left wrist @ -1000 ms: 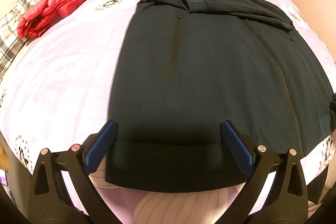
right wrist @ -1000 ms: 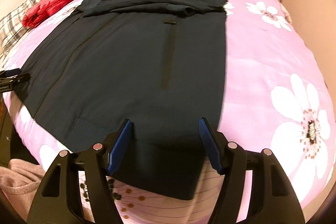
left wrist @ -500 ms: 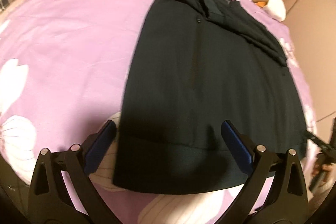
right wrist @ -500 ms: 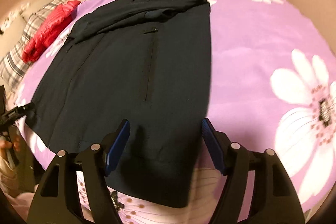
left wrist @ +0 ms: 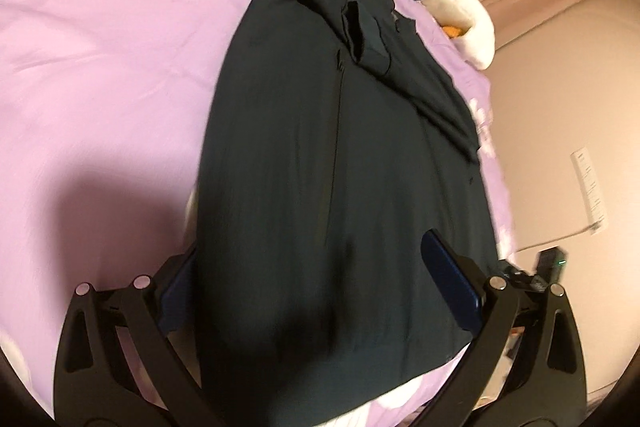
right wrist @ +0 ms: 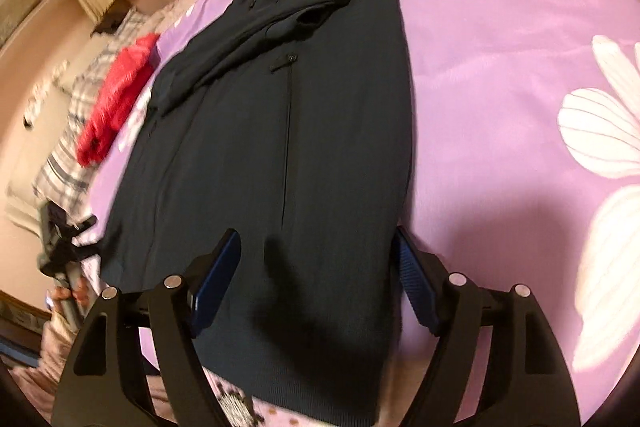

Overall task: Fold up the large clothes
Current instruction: 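Move both tools down to the ribbed hem of the navy jacket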

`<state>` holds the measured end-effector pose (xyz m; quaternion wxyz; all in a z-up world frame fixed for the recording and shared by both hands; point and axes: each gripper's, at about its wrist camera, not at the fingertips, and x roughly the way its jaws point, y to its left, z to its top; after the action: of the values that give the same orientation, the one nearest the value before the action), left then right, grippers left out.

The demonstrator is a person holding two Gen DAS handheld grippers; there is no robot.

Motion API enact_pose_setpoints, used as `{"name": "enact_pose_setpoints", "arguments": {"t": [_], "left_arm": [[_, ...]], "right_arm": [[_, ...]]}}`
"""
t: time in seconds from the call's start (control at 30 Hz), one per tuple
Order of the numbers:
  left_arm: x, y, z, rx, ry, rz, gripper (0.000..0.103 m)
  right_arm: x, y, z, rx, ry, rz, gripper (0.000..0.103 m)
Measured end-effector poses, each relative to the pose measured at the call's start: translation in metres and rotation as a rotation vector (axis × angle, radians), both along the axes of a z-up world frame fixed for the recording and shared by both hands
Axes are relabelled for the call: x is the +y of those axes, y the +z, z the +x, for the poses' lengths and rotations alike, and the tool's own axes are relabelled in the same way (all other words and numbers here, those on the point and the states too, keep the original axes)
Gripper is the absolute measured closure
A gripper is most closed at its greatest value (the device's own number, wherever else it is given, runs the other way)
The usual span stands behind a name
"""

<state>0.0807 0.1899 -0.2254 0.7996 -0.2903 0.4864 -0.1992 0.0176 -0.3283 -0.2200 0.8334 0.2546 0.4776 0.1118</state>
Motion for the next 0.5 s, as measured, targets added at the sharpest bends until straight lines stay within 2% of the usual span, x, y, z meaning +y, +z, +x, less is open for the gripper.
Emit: {"name": "enact_pose_setpoints", "arguments": {"t": [0.27, 0.4, 0.5], "left_arm": [[0.0, -0.007, 0.035, 0.047, -0.034, -0.154, 0.002], [-0.003, -0.007, 0.029, 0.044, -0.087, -0.185, 0.002], [-0.008, -0.007, 0.016, 0.038, -0.145, -0.163, 0.002]], "right_arm": [[-0.016, -0.008, 0.043, 0.009, -0.014, 0.178, 0.026], [-0.02, -0.008, 0.045, 0.019, 0.011, 0.228, 0.026], [-0.019, -0.007, 0.029, 0.031, 0.065, 0.232, 0.026]]}}
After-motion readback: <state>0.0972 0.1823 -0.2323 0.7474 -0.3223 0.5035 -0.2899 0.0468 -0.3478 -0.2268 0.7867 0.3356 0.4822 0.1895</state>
